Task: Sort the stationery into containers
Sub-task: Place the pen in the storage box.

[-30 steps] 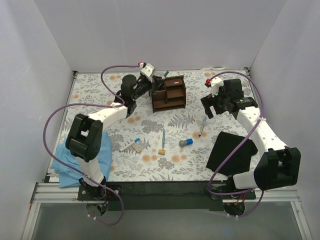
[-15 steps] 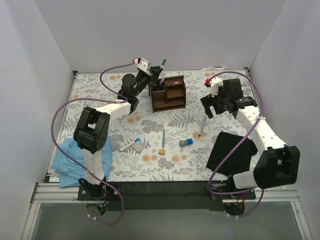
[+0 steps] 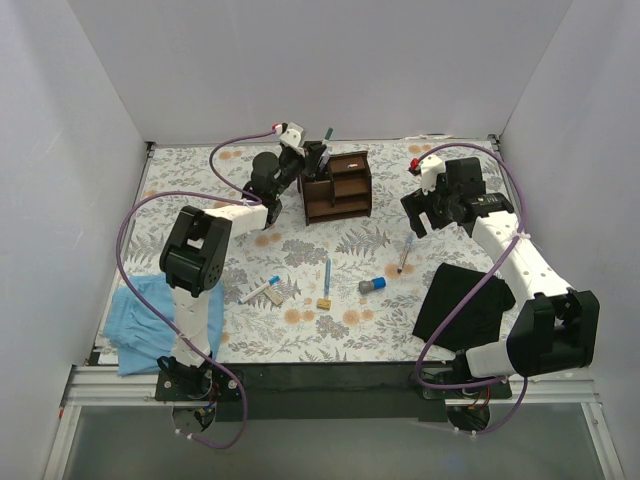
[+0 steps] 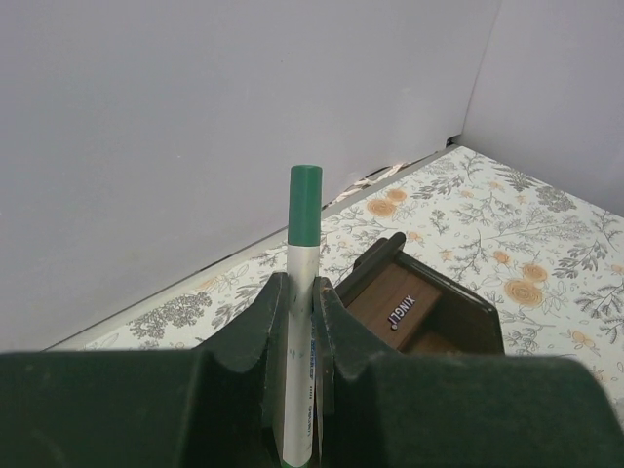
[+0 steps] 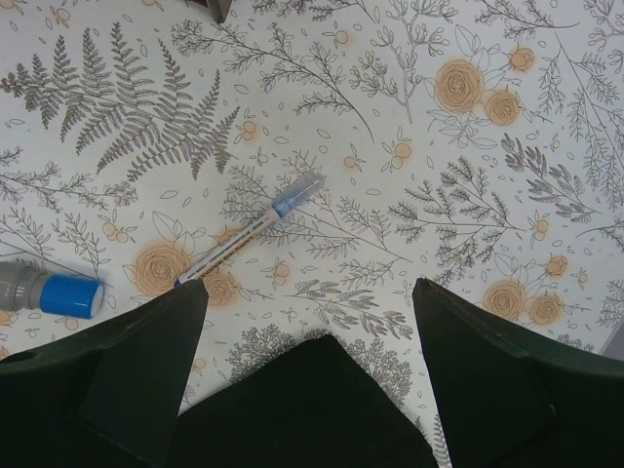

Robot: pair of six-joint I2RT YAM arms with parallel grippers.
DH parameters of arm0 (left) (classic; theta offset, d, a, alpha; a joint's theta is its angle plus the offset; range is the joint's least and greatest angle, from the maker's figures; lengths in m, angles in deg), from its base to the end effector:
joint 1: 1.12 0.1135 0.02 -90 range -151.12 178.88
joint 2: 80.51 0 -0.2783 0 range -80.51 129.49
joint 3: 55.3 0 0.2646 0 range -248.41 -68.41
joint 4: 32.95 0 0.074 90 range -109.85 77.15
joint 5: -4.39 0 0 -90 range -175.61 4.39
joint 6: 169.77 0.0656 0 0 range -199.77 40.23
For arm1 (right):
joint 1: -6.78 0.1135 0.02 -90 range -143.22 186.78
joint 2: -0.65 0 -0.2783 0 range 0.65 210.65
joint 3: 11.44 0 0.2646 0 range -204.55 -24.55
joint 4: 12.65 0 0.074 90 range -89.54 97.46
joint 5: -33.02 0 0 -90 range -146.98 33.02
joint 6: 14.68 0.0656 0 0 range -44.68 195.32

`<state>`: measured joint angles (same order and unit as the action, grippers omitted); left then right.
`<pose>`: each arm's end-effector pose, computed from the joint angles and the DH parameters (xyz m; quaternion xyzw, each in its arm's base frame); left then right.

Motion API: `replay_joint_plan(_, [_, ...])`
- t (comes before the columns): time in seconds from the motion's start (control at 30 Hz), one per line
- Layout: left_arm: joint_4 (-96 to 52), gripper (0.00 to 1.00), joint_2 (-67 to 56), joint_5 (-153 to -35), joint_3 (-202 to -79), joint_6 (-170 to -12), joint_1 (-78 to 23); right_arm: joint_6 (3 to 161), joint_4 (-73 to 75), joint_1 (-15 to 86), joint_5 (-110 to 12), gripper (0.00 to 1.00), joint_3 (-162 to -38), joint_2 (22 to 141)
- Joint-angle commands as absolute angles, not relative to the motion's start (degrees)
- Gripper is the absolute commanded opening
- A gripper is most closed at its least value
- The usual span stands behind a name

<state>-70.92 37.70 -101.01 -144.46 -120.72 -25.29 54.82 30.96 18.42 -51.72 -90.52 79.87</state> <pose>0.4659 -0.2282 0.2515 0.0067 0.6521 -0.4787 0.5879 0.3251 0.0731 0.2899 -0.2716 0.8778 0.0118 0.3944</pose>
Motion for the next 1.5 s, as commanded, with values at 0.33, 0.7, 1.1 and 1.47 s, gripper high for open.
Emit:
replay_joint_plan(0.33, [-71.27, 0.38, 36.38, -99.50, -144.87, -119.23, -25.29, 54.13, 31.40, 18.47, -50.83, 0.96, -92.05, 80.36])
replay_joint_plan(0.7, [-70.57, 0.70, 28.93, -96.69, -144.00, -116.95, -24.68, 54.57, 31.05, 18.47, -50.56, 0.96, -92.23, 80.19])
replay_joint_plan(1.1, [-7.84, 0.68, -0.44, -116.01, -137.32, -114.57, -18.26, 55.27, 28.06, 18.47, -48.72, 0.96, -92.05, 80.63])
replay_joint_plan(1.47, [8.72, 0.40, 8.43, -107.18, -137.23, -127.84, -26.07, 57.91, 27.88, 18.47, -47.58, 0.96, -91.00, 80.45])
